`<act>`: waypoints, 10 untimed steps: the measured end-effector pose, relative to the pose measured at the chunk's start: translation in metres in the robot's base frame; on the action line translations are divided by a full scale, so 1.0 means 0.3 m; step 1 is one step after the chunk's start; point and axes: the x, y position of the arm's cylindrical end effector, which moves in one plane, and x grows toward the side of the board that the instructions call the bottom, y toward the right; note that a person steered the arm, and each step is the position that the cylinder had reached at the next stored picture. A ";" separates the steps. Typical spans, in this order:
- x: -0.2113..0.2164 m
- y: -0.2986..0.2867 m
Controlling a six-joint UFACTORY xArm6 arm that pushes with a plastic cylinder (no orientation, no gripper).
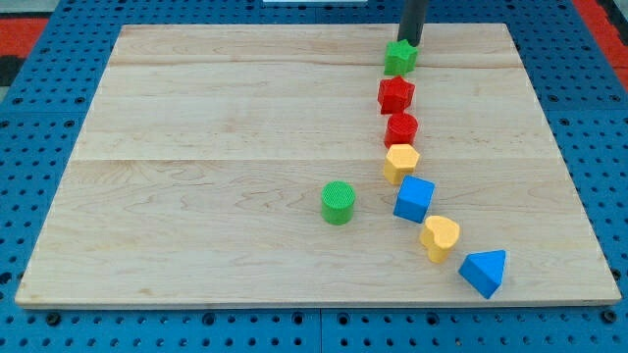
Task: Slide green circle towards the red star
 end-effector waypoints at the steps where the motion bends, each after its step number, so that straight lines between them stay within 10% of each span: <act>1: 0.002 -0.031; 4: 0.109 -0.506; 7: 0.796 -0.560; 10: 1.166 -0.487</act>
